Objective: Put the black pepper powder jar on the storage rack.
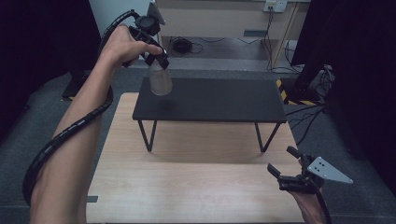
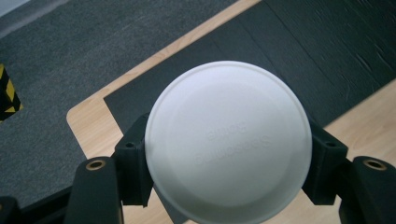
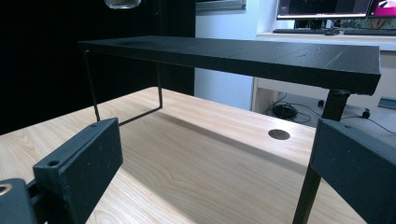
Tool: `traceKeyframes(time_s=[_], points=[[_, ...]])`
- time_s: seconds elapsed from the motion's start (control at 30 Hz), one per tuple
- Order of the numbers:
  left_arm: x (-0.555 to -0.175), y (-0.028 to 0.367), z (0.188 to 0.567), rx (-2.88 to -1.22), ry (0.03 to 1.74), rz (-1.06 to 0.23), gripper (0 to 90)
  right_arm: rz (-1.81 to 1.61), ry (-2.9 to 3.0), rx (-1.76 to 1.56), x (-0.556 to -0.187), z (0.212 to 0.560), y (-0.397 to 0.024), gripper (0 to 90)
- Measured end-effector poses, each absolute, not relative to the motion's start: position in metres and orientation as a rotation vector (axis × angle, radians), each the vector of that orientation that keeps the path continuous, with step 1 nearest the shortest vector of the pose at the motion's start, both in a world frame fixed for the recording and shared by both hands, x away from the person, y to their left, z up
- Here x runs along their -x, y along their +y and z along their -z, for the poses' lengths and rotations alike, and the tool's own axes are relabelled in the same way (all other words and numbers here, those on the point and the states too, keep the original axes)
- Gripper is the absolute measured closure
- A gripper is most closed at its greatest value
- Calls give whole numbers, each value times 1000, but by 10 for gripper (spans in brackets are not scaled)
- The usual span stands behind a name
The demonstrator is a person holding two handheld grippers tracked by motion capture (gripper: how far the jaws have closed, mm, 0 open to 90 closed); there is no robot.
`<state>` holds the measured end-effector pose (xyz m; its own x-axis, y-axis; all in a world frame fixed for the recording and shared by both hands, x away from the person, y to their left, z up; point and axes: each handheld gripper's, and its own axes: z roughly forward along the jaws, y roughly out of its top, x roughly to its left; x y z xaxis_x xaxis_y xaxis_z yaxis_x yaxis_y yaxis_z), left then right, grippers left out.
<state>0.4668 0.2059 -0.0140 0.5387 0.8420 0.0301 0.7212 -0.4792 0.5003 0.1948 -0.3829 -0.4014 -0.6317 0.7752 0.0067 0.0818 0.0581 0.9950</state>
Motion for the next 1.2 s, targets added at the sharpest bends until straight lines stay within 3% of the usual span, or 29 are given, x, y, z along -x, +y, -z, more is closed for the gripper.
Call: traceKeyframes(time_s=[1.2], points=[[-495, 218, 68, -2343, 1358, -333, 328, -1621, 1797, -868, -195, 402, -383, 24]])
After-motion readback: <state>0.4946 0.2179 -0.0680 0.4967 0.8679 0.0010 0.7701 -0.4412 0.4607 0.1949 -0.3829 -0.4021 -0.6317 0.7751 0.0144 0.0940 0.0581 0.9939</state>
